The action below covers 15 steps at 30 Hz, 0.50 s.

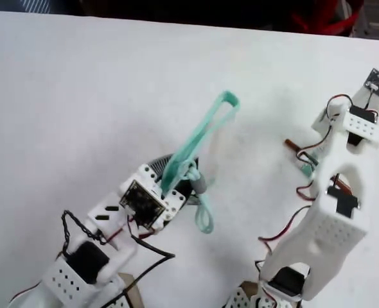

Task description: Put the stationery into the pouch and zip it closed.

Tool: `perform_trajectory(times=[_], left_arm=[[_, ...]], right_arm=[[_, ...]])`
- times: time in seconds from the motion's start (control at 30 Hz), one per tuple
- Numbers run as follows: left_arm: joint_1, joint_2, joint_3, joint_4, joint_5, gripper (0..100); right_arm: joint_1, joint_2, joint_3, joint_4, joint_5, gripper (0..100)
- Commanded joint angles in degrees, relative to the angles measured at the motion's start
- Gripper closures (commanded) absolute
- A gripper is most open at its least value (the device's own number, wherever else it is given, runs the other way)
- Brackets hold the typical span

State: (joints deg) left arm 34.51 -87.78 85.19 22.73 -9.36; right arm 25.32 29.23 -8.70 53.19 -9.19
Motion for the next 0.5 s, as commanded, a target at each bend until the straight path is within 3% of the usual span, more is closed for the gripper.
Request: perform_trajectory(times=[0.0,0.17,0.47], left_arm=[[0.13,-0.4,0.09,-1.58,-0.53,93],[0.13,-0.4,0.09,-1.58,-0.53,93],[0.13,-0.4,0.18,-1.58,-0.53,93]], right_arm=[[-0.84,2.77,-8.09,2.51,0.26,68.0],[0.4,7.69,-14.68,7.52,0.09,69.6],[1.36,8.84,-17.67,10.59,0.18,98.5]])
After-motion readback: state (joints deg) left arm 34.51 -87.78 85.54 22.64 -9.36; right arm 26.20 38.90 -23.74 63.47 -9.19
